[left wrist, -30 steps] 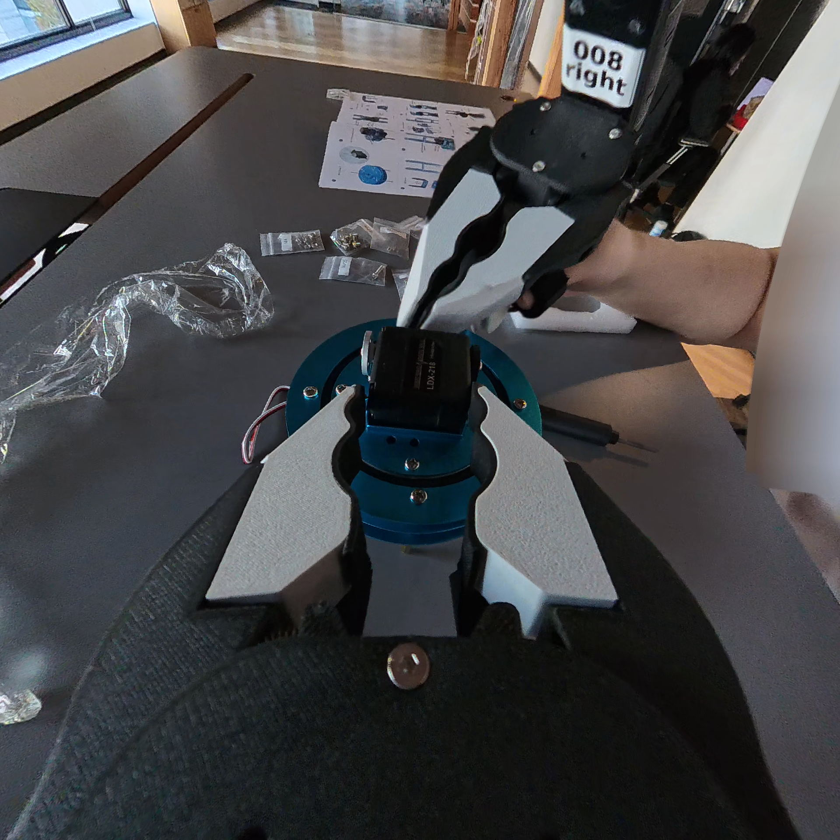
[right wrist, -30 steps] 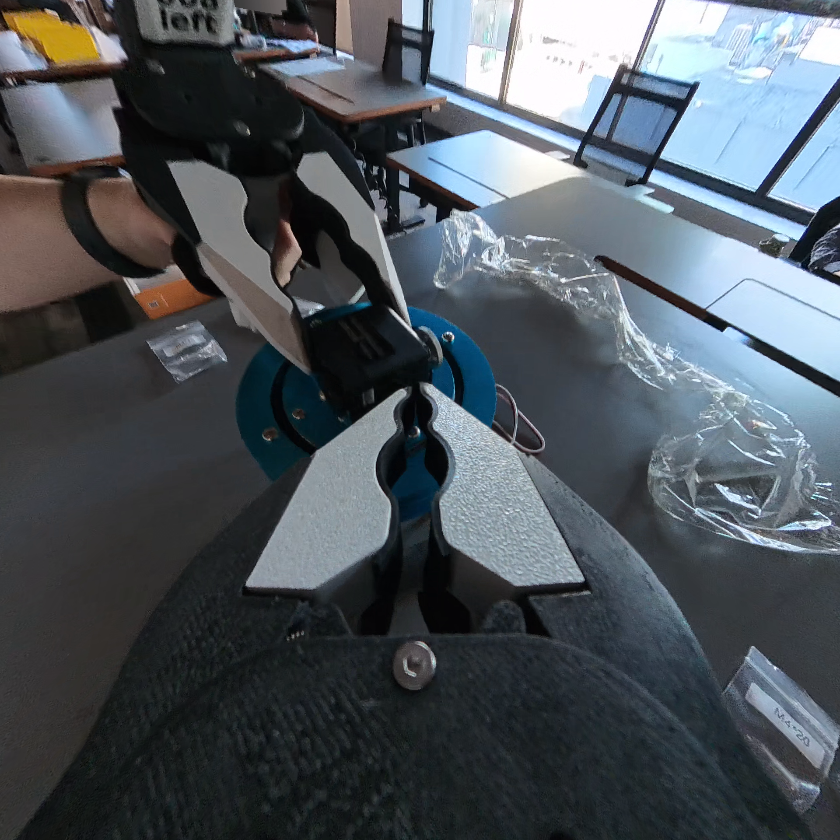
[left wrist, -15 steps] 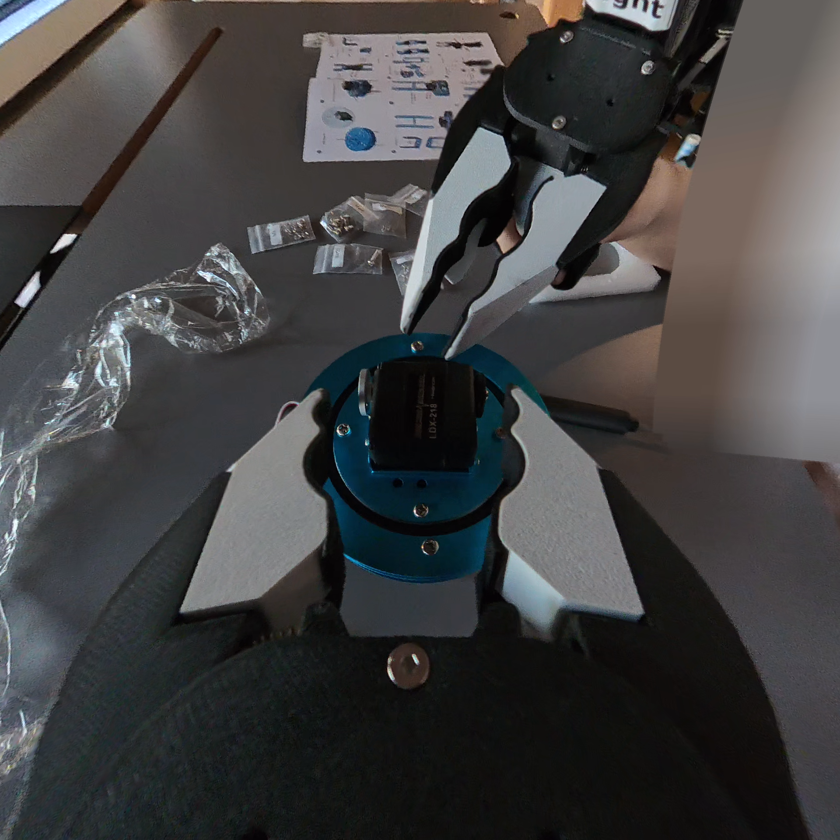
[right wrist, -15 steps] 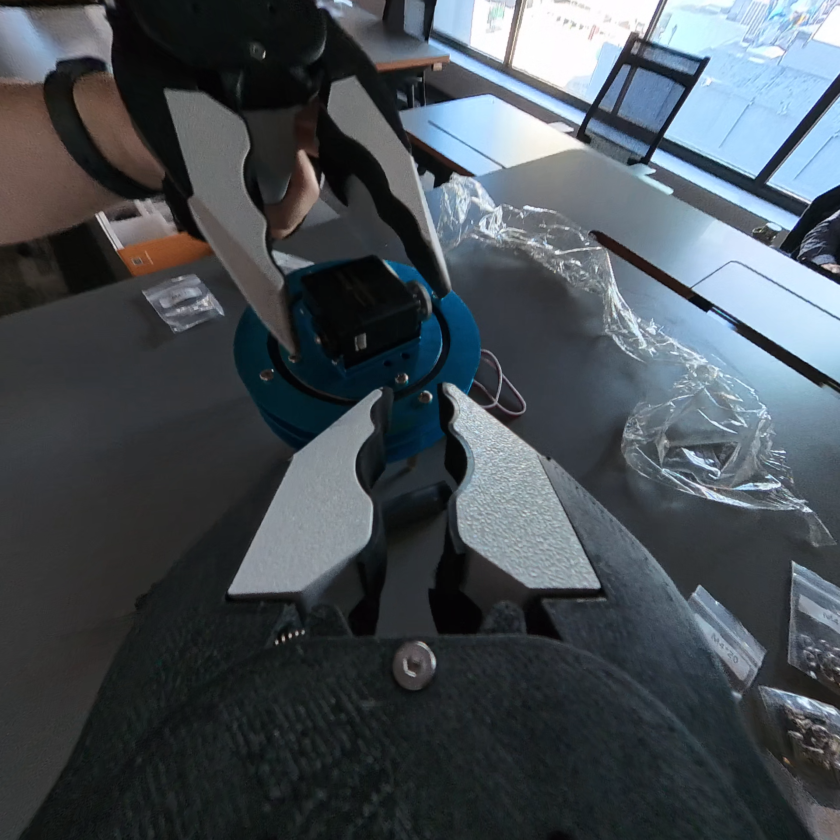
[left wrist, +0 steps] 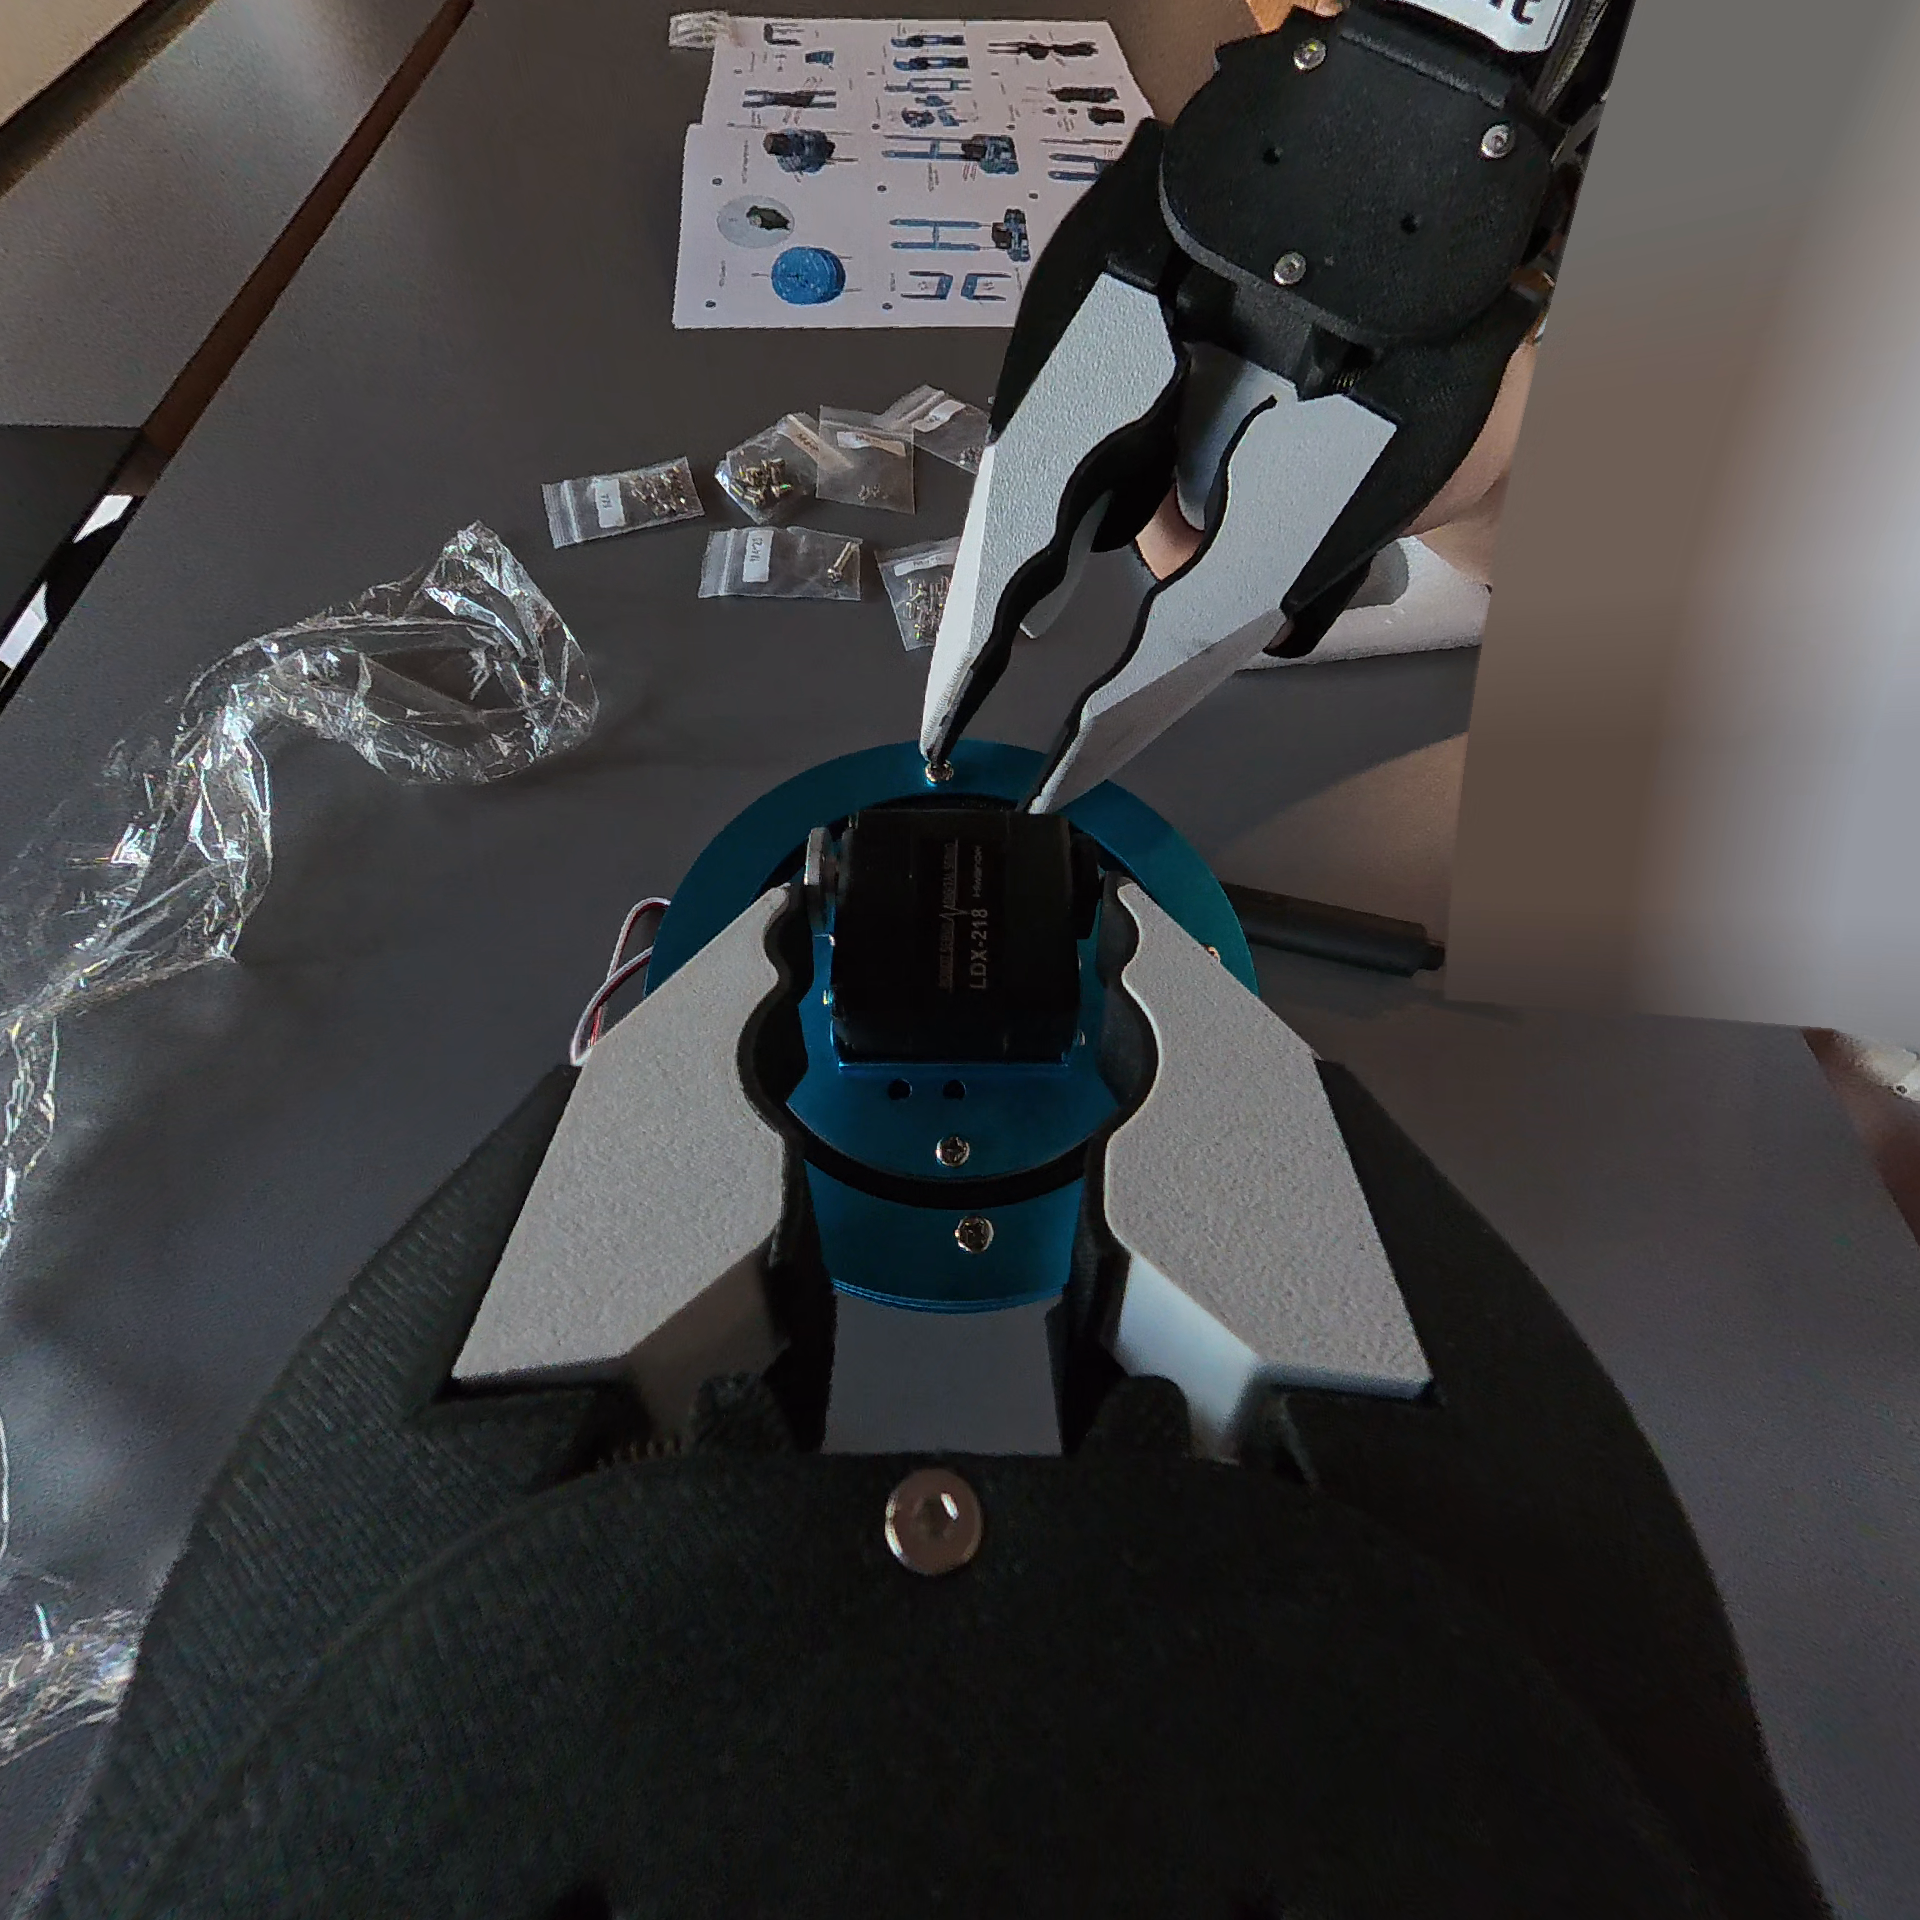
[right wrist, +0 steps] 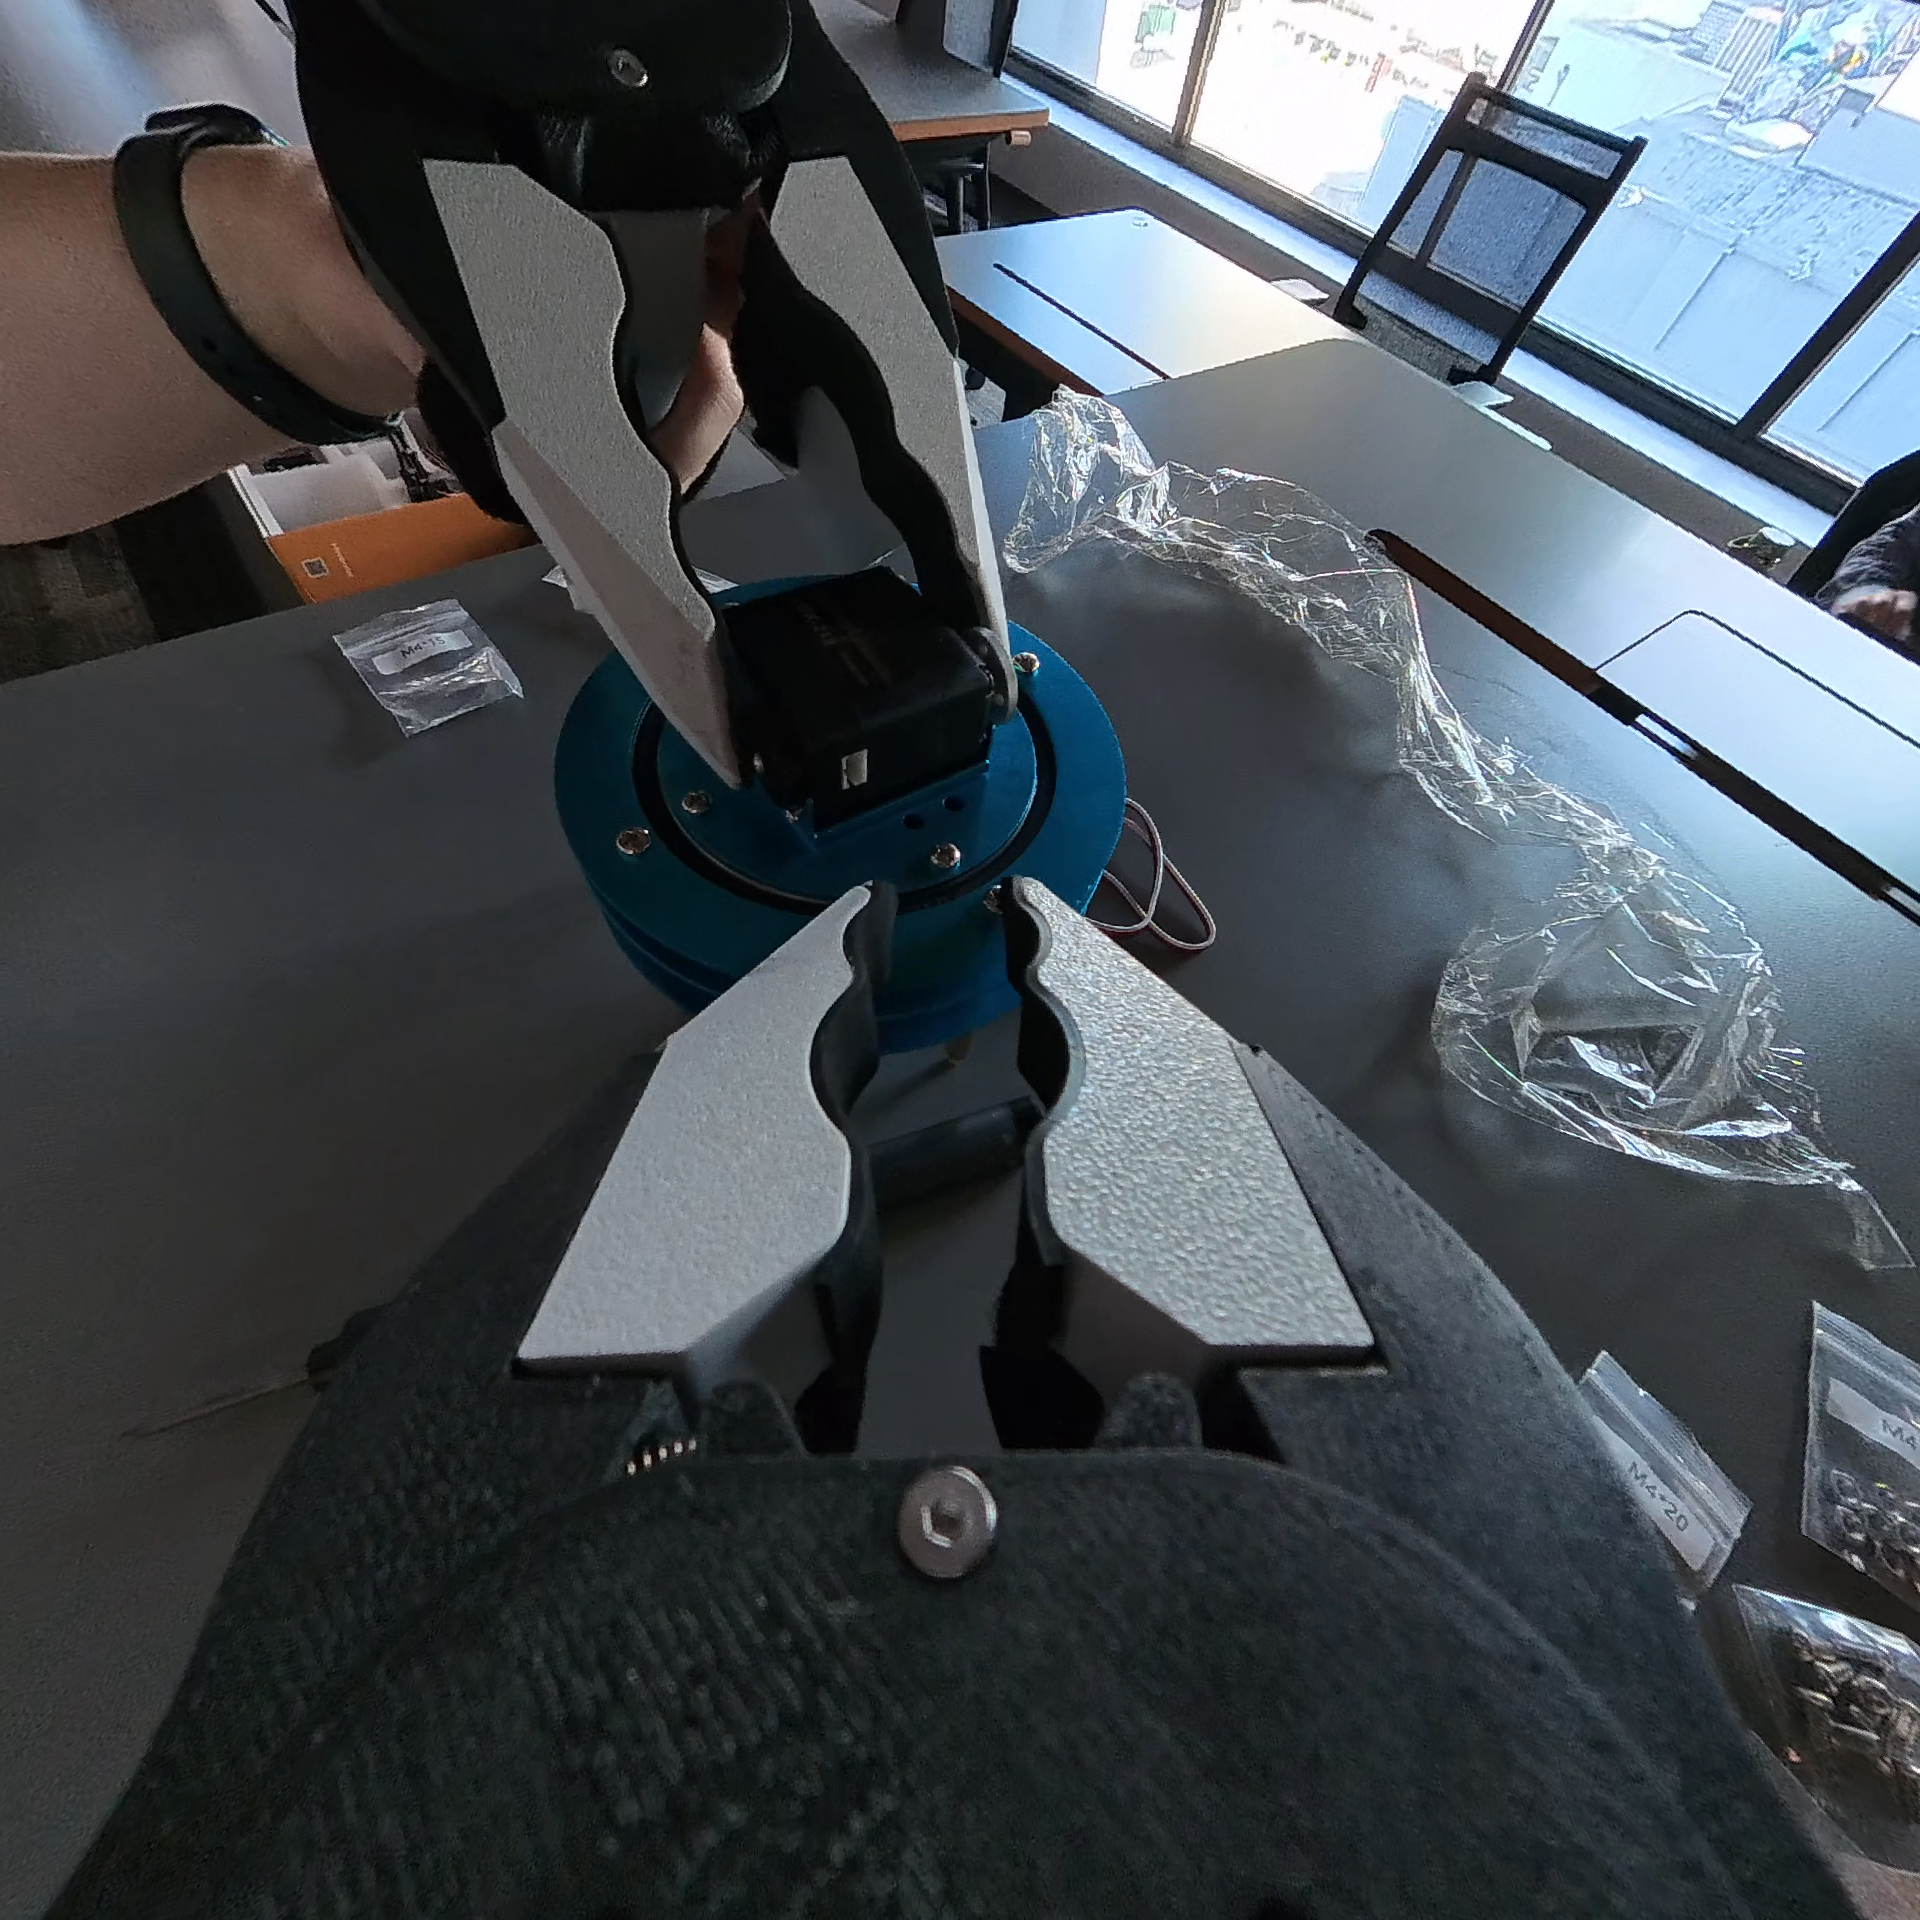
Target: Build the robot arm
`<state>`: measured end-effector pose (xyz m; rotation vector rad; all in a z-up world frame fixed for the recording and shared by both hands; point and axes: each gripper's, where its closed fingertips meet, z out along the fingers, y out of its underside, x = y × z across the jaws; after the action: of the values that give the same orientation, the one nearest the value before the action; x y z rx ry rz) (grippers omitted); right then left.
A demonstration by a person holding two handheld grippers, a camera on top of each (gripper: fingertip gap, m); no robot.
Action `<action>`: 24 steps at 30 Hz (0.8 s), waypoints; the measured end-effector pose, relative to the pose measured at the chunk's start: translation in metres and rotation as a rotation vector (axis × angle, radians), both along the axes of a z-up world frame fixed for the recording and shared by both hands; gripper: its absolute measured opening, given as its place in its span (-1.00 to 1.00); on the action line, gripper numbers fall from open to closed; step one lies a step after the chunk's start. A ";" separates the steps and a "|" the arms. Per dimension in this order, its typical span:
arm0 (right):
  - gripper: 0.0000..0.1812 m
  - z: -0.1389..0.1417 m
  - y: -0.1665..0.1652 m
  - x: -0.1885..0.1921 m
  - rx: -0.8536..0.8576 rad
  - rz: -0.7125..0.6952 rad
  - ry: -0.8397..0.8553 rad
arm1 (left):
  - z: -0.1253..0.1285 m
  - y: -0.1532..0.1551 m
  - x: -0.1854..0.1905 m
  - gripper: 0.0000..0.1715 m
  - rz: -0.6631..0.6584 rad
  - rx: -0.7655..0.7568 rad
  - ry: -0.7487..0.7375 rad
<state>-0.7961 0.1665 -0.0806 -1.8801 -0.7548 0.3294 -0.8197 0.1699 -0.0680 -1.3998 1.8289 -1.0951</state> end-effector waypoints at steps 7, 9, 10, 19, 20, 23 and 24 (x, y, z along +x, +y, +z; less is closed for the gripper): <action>-0.77 0.000 0.000 0.000 0.005 0.003 -0.003 | 0.000 0.000 0.000 -0.37 0.002 -0.006 0.004; -0.75 0.001 -0.002 0.000 0.016 0.020 -0.022 | 0.000 -0.001 0.000 -0.37 -0.004 -0.006 0.004; -0.71 0.003 -0.005 0.000 0.025 0.049 -0.035 | 0.000 -0.002 0.000 -0.37 -0.009 -0.006 0.004; -0.68 -0.026 -0.103 -0.006 0.064 0.696 -0.432 | 0.004 -0.010 -0.005 -0.19 -0.096 -0.049 0.001; -0.68 -0.030 -0.105 -0.004 0.048 0.728 -0.490 | 0.007 -0.008 -0.008 -0.08 -0.074 -0.038 -0.011; -0.67 -0.036 -0.099 -0.003 0.075 0.822 -0.691 | 0.023 0.001 -0.027 -0.04 0.036 0.038 -0.068; -0.64 -0.036 -0.093 -0.003 0.097 0.851 -0.774 | 0.029 0.002 -0.037 -0.06 0.072 0.056 -0.086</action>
<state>-0.7991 0.0731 -0.1165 -1.4773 -2.0565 0.0587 -0.8565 0.1717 -0.0393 -1.3550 1.7221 -1.0431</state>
